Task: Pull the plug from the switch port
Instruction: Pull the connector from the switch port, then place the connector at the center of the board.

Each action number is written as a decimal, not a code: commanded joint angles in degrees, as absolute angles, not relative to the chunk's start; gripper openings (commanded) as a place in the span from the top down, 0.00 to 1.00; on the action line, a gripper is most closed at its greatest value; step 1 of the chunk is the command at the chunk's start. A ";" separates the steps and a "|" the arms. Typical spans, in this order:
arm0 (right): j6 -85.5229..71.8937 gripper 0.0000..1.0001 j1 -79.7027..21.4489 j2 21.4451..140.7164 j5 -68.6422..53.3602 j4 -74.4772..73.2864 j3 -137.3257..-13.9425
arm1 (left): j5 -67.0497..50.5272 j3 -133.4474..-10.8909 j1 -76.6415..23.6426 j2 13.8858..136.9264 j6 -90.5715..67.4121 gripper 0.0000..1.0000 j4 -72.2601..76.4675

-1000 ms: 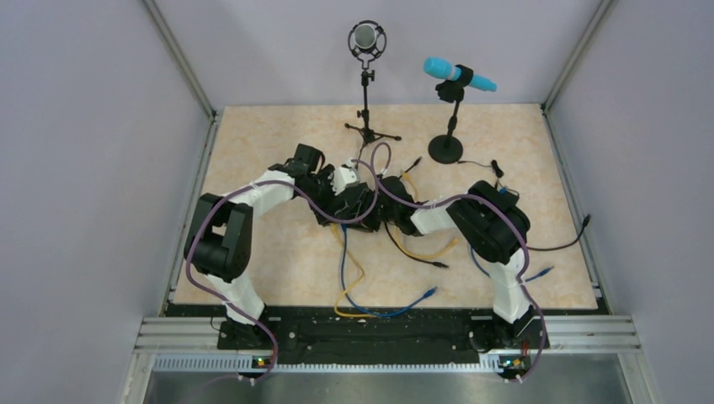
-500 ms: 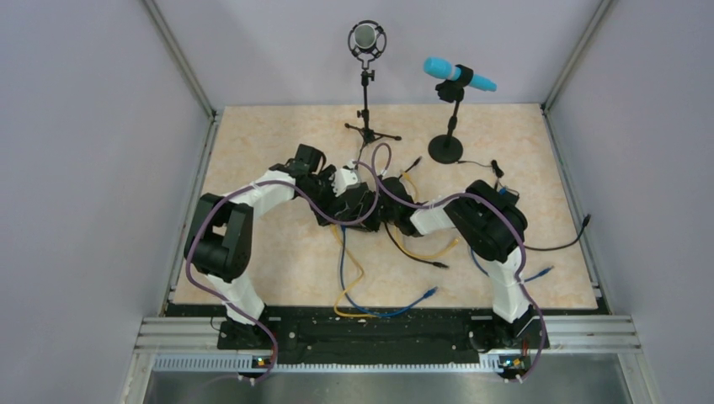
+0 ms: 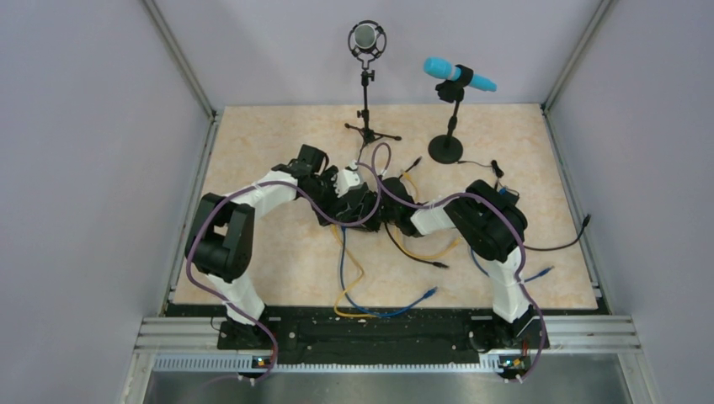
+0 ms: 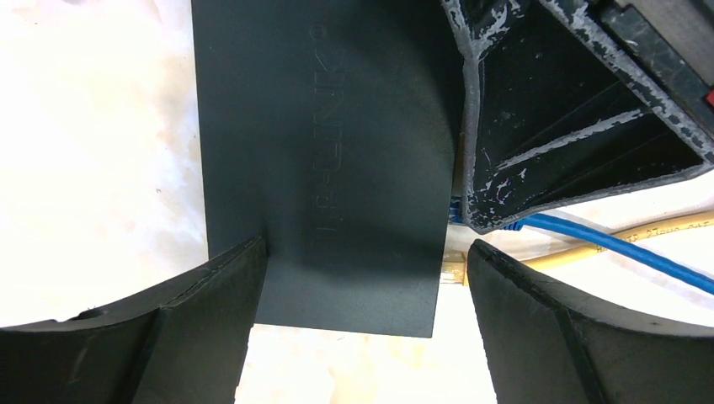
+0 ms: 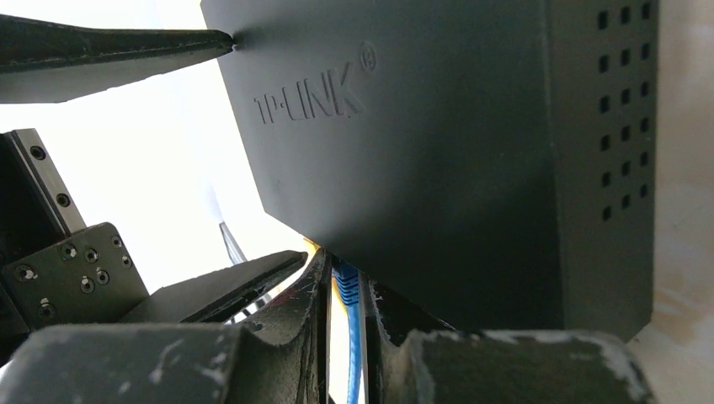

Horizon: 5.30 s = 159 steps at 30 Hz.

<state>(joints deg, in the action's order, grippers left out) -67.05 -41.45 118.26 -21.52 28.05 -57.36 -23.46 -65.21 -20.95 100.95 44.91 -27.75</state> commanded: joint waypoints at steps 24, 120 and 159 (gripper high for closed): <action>-60.74 1.00 -41.69 116.09 -22.66 21.32 -58.61 | -20.98 -64.04 -21.12 106.30 42.39 0.06 -34.20; -63.25 1.00 -42.00 115.79 -31.00 32.10 -53.86 | -21.18 -64.74 -20.59 107.45 41.38 0.07 -34.01; -63.53 1.00 -46.88 104.15 -28.01 37.55 -58.21 | -15.47 -49.59 -6.31 69.76 8.08 0.01 -2.62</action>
